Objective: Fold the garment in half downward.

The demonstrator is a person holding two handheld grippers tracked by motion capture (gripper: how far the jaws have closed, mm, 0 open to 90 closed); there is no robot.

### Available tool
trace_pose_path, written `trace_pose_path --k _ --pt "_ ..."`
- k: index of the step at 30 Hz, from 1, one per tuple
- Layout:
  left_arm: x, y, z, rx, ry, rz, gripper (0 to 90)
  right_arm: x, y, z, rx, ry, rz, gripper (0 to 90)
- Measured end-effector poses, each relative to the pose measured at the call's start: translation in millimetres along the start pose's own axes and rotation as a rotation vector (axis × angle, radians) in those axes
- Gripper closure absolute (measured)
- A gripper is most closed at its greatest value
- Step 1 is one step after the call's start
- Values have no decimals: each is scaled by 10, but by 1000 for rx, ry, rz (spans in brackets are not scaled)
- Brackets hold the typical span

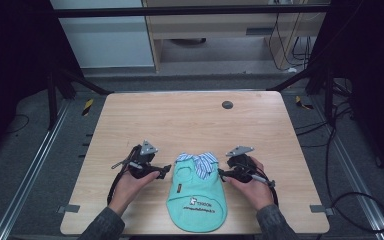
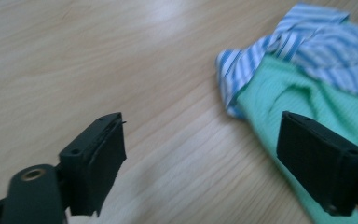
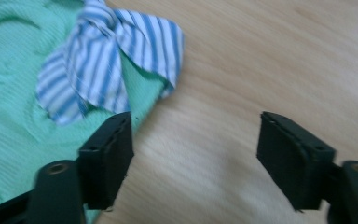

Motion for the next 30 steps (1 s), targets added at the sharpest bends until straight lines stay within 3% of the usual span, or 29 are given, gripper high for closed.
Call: trace_pose_path --k 5,9,10,15,20,25,30 --pt "259 44 -47 -5 31 1 263 230 0 33 37 -53 9 472" --pt "355 95 -100 -19 45 16 314 335 7 36 60 -61 24 550" --pt "397 124 -105 -14 51 21 370 403 18 39 77 -59 31 603" --pt "520 180 -101 -32 27 25 471 522 64 44 111 -51 26 697" --pt "587 276 -145 -55 37 47 502 596 177 42 124 -73 41 726" --pt "519 416 -199 -46 71 117 474 588 307 -28 101 -50 70 687" --pt "461 489 -181 -40 63 142 436 546 407 -89 92 -15 96 612"
Point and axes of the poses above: each handheld gripper's, and its own axes: y roughly forward along the jaws, x roughly out of its top, z roughly to its left, the point moved 4 cm from there along y, roughly forward along the jaws, and after that the axes turned 14 degrees about x, right-handed, at the moved point
